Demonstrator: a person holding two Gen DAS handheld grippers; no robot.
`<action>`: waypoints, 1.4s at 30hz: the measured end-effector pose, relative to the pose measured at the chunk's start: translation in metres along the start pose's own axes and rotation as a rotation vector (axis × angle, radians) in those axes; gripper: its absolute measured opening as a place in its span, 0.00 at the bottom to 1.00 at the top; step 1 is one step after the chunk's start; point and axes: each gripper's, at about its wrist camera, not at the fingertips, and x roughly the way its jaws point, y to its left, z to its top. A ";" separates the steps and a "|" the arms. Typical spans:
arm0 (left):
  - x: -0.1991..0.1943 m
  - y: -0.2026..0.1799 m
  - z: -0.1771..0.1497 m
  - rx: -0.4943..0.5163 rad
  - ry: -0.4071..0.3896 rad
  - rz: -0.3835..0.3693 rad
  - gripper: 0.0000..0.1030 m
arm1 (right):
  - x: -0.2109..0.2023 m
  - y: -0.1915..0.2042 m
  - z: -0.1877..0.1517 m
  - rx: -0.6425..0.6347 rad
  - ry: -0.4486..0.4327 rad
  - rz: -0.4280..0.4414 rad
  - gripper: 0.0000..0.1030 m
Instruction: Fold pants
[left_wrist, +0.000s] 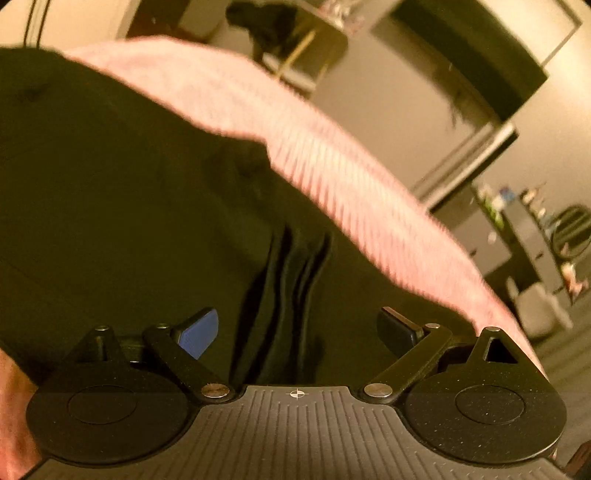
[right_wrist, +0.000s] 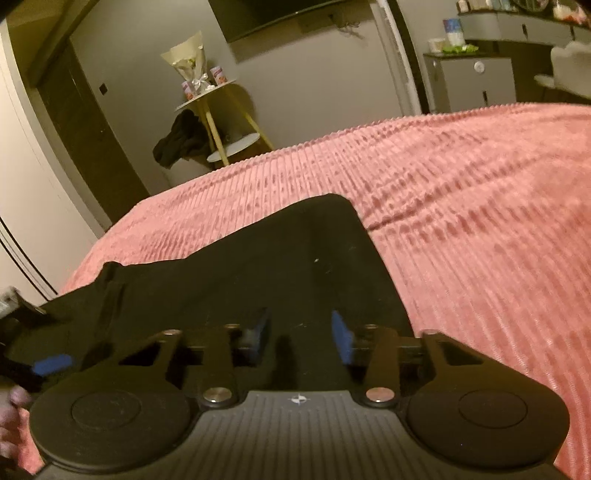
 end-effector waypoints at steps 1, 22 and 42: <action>0.004 0.001 -0.002 0.002 0.021 0.007 0.92 | 0.003 0.001 0.000 -0.007 0.008 -0.015 0.30; -0.062 0.054 0.014 -0.296 -0.275 0.025 0.96 | 0.012 -0.002 -0.002 0.002 0.028 -0.009 0.36; -0.121 0.259 0.017 -0.605 -0.389 0.071 0.75 | 0.014 0.008 -0.002 -0.048 0.037 -0.024 0.47</action>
